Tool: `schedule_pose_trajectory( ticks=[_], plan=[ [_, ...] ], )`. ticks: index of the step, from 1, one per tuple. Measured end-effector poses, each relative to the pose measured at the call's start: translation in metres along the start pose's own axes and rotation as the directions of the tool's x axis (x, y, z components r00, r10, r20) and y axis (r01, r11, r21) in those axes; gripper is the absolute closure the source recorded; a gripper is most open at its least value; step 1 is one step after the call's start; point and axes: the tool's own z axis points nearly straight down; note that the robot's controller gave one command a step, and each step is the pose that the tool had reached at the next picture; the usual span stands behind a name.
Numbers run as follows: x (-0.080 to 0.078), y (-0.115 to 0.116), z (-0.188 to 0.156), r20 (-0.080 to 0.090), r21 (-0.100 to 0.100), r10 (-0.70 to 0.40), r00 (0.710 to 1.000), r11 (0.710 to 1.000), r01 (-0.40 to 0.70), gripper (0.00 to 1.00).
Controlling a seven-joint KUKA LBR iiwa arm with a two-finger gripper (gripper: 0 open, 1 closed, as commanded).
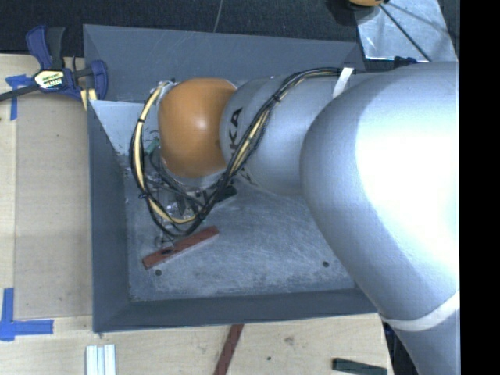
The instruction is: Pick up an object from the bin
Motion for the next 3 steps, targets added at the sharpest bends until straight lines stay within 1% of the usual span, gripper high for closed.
schedule_pose_trajectory(
  ticks=[1,2,3],
  plan=[
    [-0.007,0.007,-0.022,0.001,0.001,-0.286,0.958,0.958,0.286,0.0],
    [0.062,-0.032,-0.021,0.002,0.0,-0.399,0.917,0.917,0.399,0.0],
    [-0.001,-0.03,-0.001,0.004,0.001,-0.448,0.894,0.894,0.448,1.0]
  ],
)
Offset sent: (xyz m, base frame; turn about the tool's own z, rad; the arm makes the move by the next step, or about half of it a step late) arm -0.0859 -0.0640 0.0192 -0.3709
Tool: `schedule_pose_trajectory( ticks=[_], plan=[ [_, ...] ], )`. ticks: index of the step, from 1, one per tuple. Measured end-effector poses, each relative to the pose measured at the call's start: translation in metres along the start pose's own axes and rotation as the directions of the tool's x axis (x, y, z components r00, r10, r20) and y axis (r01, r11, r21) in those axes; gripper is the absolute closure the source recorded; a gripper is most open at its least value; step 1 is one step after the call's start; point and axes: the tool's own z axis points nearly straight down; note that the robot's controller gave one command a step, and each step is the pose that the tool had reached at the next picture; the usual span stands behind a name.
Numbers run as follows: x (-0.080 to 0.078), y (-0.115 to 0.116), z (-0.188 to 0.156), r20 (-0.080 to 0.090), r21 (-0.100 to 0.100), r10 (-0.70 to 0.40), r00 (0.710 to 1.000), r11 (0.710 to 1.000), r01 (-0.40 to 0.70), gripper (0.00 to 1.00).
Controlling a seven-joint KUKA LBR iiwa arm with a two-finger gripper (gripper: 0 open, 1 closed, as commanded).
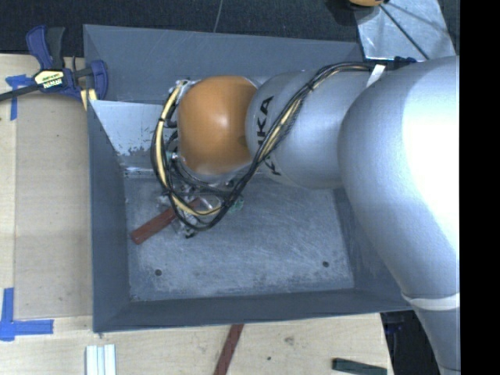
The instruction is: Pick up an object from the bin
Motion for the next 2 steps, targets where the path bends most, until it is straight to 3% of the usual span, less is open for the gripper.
schedule_pose_trajectory(
  ticks=[1,2],
  plan=[
    [0.0,0.0,0.0,0.0,0.0,0.001,1.0,1.0,-0.001,1.0],
    [-0.013,-0.017,-0.126,-0.002,-0.001,-0.043,0.999,0.999,0.043,1.0]
  ],
)
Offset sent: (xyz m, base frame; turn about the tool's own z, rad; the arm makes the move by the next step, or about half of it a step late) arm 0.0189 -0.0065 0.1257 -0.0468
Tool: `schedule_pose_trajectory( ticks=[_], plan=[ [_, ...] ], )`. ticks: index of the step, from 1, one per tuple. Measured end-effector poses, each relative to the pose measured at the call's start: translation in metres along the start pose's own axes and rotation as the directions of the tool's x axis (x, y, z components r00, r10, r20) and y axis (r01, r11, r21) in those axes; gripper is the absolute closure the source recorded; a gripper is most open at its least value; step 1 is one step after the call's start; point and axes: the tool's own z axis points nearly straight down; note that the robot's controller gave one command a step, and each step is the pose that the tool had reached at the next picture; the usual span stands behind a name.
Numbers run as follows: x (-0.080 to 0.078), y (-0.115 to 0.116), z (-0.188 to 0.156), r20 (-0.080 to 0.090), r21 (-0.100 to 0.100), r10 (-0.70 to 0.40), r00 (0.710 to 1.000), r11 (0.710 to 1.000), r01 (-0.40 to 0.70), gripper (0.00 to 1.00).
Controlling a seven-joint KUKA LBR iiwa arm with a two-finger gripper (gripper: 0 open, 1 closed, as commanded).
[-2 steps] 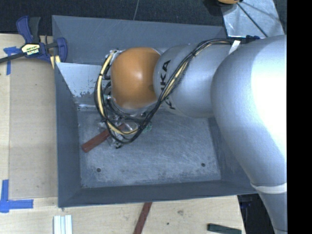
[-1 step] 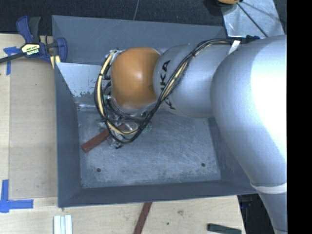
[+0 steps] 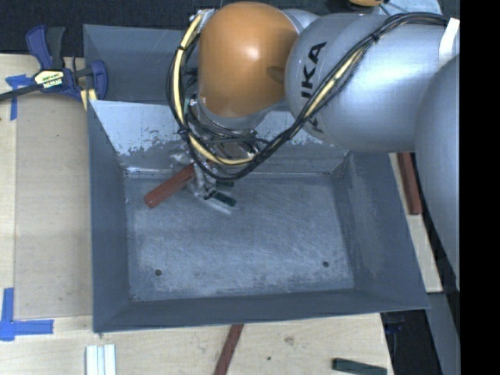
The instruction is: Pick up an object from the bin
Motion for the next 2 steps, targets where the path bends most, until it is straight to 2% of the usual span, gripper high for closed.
schedule_pose_trajectory(
  ticks=[1,2],
  plan=[
    [0.0,0.0,0.0,-0.001,0.0,0.001,1.0,1.0,-0.001,1.0],
    [0.006,-0.006,-0.03,-0.007,-0.005,-0.163,0.987,0.987,0.163,1.0]
  ],
)
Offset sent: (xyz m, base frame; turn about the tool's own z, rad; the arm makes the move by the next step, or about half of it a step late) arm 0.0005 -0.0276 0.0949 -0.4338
